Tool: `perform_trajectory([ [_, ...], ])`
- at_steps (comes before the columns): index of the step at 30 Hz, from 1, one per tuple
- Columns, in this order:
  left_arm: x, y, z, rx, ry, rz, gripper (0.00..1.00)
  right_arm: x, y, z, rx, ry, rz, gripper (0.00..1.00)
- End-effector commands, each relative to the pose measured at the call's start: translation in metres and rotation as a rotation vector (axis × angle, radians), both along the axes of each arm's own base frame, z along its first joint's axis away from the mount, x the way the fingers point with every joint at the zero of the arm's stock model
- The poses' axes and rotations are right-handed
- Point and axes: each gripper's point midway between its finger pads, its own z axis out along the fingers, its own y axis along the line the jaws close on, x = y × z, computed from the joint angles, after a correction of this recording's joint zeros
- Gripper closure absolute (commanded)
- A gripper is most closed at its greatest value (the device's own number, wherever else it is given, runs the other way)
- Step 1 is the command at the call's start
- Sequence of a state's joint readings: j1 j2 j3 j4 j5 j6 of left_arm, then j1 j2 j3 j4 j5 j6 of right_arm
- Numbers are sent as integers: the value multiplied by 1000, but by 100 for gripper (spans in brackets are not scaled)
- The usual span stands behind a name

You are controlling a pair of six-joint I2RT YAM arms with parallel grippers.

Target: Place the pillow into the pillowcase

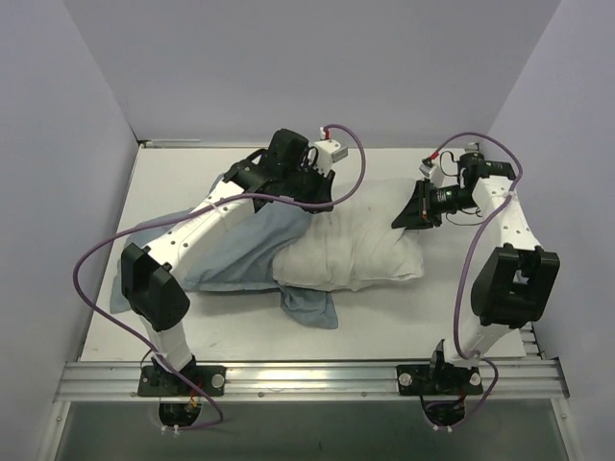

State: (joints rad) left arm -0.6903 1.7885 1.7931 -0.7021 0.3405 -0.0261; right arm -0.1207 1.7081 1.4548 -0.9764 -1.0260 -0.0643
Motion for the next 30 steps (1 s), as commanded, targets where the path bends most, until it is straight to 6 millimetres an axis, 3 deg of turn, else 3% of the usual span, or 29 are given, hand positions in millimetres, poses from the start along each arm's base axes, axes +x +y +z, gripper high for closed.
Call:
perform_trajectory([
  [1, -12, -41, 65, -229, -72, -135, 82, -12, 30, 61, 149, -112, 43, 100],
  [2, -12, -38, 53, -209, -55, -127, 85, -11, 28, 56, 132, -110, 41, 100],
  [3, -12, -35, 49, -200, -55, -120, 96, -15, 27, 47, 130, -83, 38, 100],
  [4, -10, -32, 44, -188, -50, -108, 100, -16, 28, 43, 136, -64, 34, 100],
  [6, -11, -33, 36, -191, -55, -127, 100, -25, 42, 33, 162, -12, 56, 100],
  [9, -14, -42, 44, -242, -74, -180, 100, -27, 67, 22, 129, -50, 111, 100],
  [10, -13, -40, 47, -245, -80, -186, 100, -23, 67, 19, 96, -67, 117, 97],
  [11, -6, -28, 52, -260, -84, -185, 90, -19, 61, 13, 41, -100, 128, 88],
  [12, -11, -15, 54, -258, -106, -204, 80, -13, 49, 10, -26, -122, 113, 79],
  [13, -9, 0, 54, -247, -139, -206, 56, -5, 29, 14, -77, -153, 79, 55],
  [14, -4, 25, 50, -240, -151, -187, 44, 3, 12, 17, -136, -206, 64, 43],
  [15, -13, 49, 71, -245, -247, -200, 36, 8, -1, 19, -191, -243, 54, 32],
  [16, -23, 67, 44, -217, -214, -200, 23, 10, -16, 24, -277, -291, 44, 11],
  [17, -31, 80, 46, -223, -238, -210, 17, 15, -18, 39, -314, -372, 60, 4],
  [18, -33, 111, 65, -217, -335, -164, 12, 12, -18, 51, -354, -465, 102, 0],
  [19, -41, 123, 49, -202, -315, -145, 4, 14, -17, 54, -408, -519, 127, 0],
  [20, -44, 134, 52, -206, -333, -122, 3, 3, 9, 54, -443, -583, 245, 0],
  [21, -58, 143, 62, -221, -362, -127, 3, -4, 23, 49, -477, -626, 326, 0],
  [22, -59, 153, 62, -219, -362, -103, 3, -1, 34, 53, -515, -743, 383, 0],
  [23, -65, 157, 60, -218, -354, -99, 3, -10, 60, 45, -580, -815, 490, 0],
  [24, -75, 162, 59, -208, -343, -107, 2, -18, 69, 27, -609, -834, 564, 0],
  [25, -76, 169, 58, -202, -336, -86, 3, -12, 82, 27, -639, -923, 609, 0],
  [27, -87, 179, 53, -191, -308, -78, 3, -30, 115, 10, -665, -973, 757, 0],
  [29, -100, 185, 50, -187, -300, -106, 2, -34, 137, -11, -662, -976, 838, 0],
  [30, -115, 190, 43, -139, -318, -158, 3, -38, 148, -31, -680, -956, 899, 0],
])
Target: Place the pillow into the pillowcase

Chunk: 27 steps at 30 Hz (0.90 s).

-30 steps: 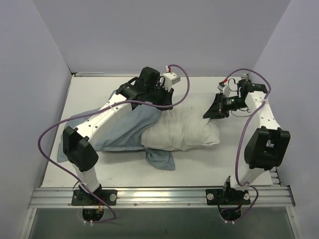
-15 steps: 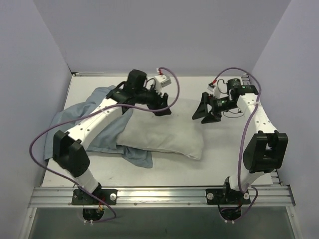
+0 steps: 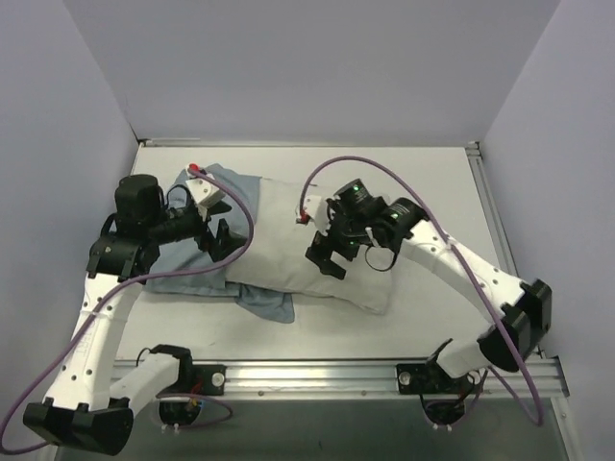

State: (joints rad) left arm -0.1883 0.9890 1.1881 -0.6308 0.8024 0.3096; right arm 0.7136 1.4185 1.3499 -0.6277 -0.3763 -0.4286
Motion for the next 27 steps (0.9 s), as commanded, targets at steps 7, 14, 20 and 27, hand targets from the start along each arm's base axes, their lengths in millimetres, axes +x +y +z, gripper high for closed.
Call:
perform_trajectory([
  [7, -112, 27, -116, 409, 24, -441, 3, 35, 29, -90, -180, 94, 38, 75],
  [14, -100, -12, -188, 673, -204, -569, 3, 47, 55, 7, 199, 322, -80, 100],
  [20, -86, -61, -231, 773, -331, -646, 3, 35, 60, 48, 320, 345, -38, 100],
  [27, -53, -62, -291, 964, -376, -660, 16, 38, 53, 48, 326, 352, -46, 100],
])
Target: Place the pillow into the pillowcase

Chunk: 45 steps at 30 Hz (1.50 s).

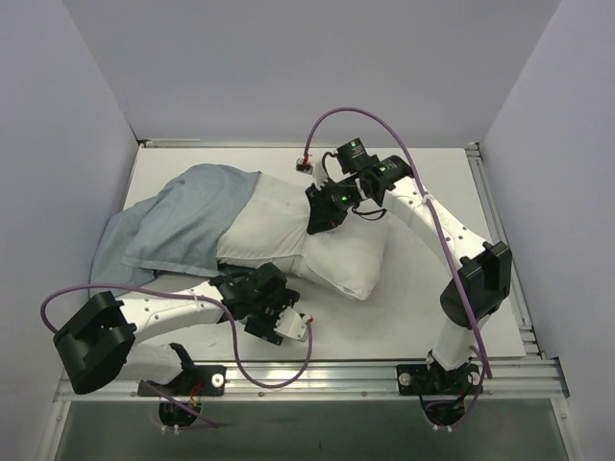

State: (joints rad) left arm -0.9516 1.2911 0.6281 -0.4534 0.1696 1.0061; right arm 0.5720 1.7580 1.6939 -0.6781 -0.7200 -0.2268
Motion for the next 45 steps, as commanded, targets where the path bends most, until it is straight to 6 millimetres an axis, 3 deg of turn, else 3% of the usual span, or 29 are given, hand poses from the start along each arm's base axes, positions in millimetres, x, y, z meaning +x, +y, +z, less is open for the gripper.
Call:
perform_trajectory([
  [1, 36, -10, -3, 13, -165, -37, 23, -13, 3, 37, 111, 7, 27, 100],
  [2, 39, -4, -15, 55, -148, -33, 30, -13, 3, 40, 115, 2, 25, 100],
  [3, 44, -9, -12, 52, -143, -29, 43, -12, 3, 41, 116, 0, 25, 100],
  [5, 41, -10, -15, 55, -73, -43, 58, -10, 3, 45, 125, -10, 26, 100],
  [6, 40, -15, -13, 42, -57, -50, 73, -8, 3, 46, 129, -9, 23, 100],
  [7, 43, -26, -4, 13, -52, -62, 97, -7, 2, 47, 133, -5, 19, 100],
  [8, 30, -39, 2, -43, 16, -111, 100, -4, 4, 49, 142, 0, 18, 100],
  [11, 18, -98, 62, -275, 35, -215, 100, 4, 8, 49, 158, 16, 19, 100],
  [12, -10, -126, 83, -372, 90, -309, 100, 6, 9, 49, 161, 21, 18, 100],
  [13, -16, -151, 117, -459, 86, -341, 100, 10, 8, 48, 171, 32, 15, 100],
  [15, -47, -187, 150, -583, 83, -461, 100, 17, 10, 43, 182, 71, 9, 100],
  [17, -55, -211, 172, -706, 39, -500, 100, 22, 7, 34, 191, 127, -7, 100],
  [20, -58, -214, 154, -714, 24, -508, 100, 18, 2, 13, 179, 190, -5, 100],
  [22, -58, -201, 140, -680, 15, -483, 85, 1, -6, -20, 138, 264, 6, 100],
  [23, -60, -193, 155, -721, -8, -472, 72, -6, -9, -30, 126, 275, 18, 100],
  [24, -65, -180, 146, -709, 7, -449, 51, -25, -17, -57, 83, 348, 22, 100],
  [26, -70, -160, 175, -765, 23, -358, 38, -39, -25, -85, 30, 358, 59, 100],
  [28, -75, -135, 201, -779, 109, -207, 36, -65, -35, -118, -42, 405, 90, 100],
  [31, -55, -104, 251, -841, 138, 87, 36, -87, -40, -134, -72, 424, 134, 100],
  [32, -26, -90, 261, -863, 91, 255, 36, -91, -39, -125, -61, 399, 149, 98],
  [34, 2, -68, 285, -911, 113, 474, 36, -112, -37, -103, -27, 350, 208, 92],
  [36, 53, -39, 291, -926, 90, 673, 36, -129, -39, -90, -10, 289, 270, 86],
  [39, 118, -20, 284, -894, 130, 872, 36, -165, -46, -73, 5, 285, 341, 85],
  [40, 136, -27, 253, -808, 201, 923, 34, -175, -46, -71, -2, 287, 371, 85],
  [41, 147, -34, 270, -820, 204, 896, 30, -181, -49, -69, -10, 306, 372, 80],
  [42, 149, -45, 264, -785, 244, 825, 27, -182, -48, -64, -2, 309, 372, 74],
  [43, 156, -54, 240, -711, 302, 817, 18, -177, -48, -58, -2, 298, 364, 68],
  [44, 159, -61, 242, -710, 309, 777, 11, -169, -54, -50, 2, 312, 322, 55],
  [45, 161, -66, 238, -693, 302, 710, 8, -149, -52, -30, 40, 273, 276, 50],
])
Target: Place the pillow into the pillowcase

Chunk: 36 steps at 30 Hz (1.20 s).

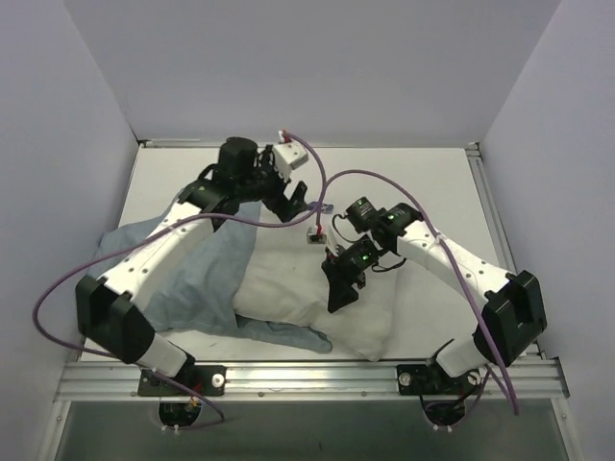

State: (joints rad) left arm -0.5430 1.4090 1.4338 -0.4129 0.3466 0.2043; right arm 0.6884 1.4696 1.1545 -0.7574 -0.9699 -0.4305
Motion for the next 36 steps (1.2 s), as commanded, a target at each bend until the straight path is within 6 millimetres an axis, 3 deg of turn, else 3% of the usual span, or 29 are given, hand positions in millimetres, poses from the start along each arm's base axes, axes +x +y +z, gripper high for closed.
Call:
perform_trajectory([
  [1, -19, -25, -60, 89, 188, -222, 4, 34, -16, 41, 17, 44, -155, 47],
  [2, -17, -30, -65, 100, 182, -249, 3, 66, -29, 58, 68, 64, -286, 41],
  [3, -8, -38, -79, 135, 187, -269, 2, 95, -32, 86, 132, 29, -355, 38],
  [5, 2, -45, -93, 159, 212, -288, 3, 137, -50, 115, 183, 62, -517, 32],
  [6, 10, -49, -93, 181, 179, -314, 3, 163, -70, 123, 202, 64, -610, 31],
  [7, 15, -52, -121, 230, 237, -320, 2, 190, -79, 131, 214, 49, -655, 31],
  [9, 24, -57, -133, 281, 222, -359, 3, 220, -101, 131, 222, 80, -745, 27],
  [10, 18, -55, -160, 333, 297, -381, 3, 239, -106, 123, 207, 94, -770, 23],
  [11, 8, -59, -166, 321, 329, -445, 3, 248, -111, 116, 197, 107, -787, 22],
  [12, -1, -59, -169, 321, 348, -505, 14, 256, -112, 110, 194, 110, -786, 21],
  [13, -19, -53, -176, 354, 360, -598, 53, 273, -126, 91, 159, 121, -828, 18],
  [14, -31, -52, -175, 341, 364, -652, 69, 284, -131, 87, 143, 98, -840, 17],
  [15, -42, -55, -170, 314, 334, -726, 84, 291, -133, 79, 129, 88, -838, 17],
  [16, -56, -51, -157, 296, 299, -755, 100, 302, -136, 56, 90, 122, -853, 17],
  [17, -61, -51, -147, 280, 259, -768, 100, 310, -138, 51, 83, 120, -861, 17],
  [18, -65, -53, -134, 249, 218, -777, 100, 315, -139, 42, 72, 139, -866, 18],
  [19, -60, -55, -99, 212, 84, -753, 100, 319, -141, 22, 52, 185, -874, 19],
  [21, -54, -52, -72, 146, 46, -638, 100, 321, -141, 0, 24, 231, -880, 21],
  [22, -42, -50, -28, 78, -104, -588, 100, 322, -141, -19, 8, 277, -884, 22],
  [26, -48, -45, 31, -23, -222, -569, 100, 317, -131, -56, 18, 454, -904, 31],
  [29, -53, -44, 49, -66, -252, -621, 100, 309, -112, -67, 68, 547, -882, 34],
  [31, -56, -45, 51, -77, -268, -655, 100, 297, -88, -74, 54, 517, -838, 33],
  [33, -57, -45, 49, -82, -268, -669, 100, 290, -69, -75, 42, 501, -817, 27],
  [34, -58, -44, 46, -80, -267, -672, 100, 285, -51, -74, 45, 485, -775, 23],
  [36, -56, -42, 42, -87, -271, -672, 100, 276, -33, -73, 48, 474, -730, 8],
])
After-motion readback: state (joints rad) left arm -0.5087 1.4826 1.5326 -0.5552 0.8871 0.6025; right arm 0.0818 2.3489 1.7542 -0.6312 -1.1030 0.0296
